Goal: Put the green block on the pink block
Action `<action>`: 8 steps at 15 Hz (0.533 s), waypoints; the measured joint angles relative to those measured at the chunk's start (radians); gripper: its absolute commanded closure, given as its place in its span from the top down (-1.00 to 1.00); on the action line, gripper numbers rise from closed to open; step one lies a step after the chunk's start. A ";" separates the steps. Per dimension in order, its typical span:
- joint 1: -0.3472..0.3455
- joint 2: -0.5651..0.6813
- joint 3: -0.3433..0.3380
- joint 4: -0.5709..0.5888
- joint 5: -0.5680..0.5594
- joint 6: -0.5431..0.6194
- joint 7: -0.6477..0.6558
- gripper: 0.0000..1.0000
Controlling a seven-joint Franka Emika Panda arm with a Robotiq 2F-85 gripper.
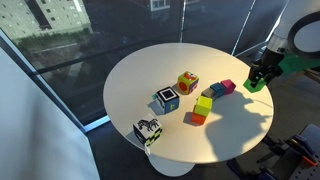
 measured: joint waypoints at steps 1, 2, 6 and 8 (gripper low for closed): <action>0.000 0.000 0.007 0.004 0.000 0.000 0.007 -0.35; 0.001 0.000 0.014 0.009 0.000 0.000 0.016 -0.35; 0.004 0.009 0.038 0.035 0.000 0.001 0.050 -0.35; 0.008 0.021 0.047 0.055 -0.001 0.001 0.073 -0.35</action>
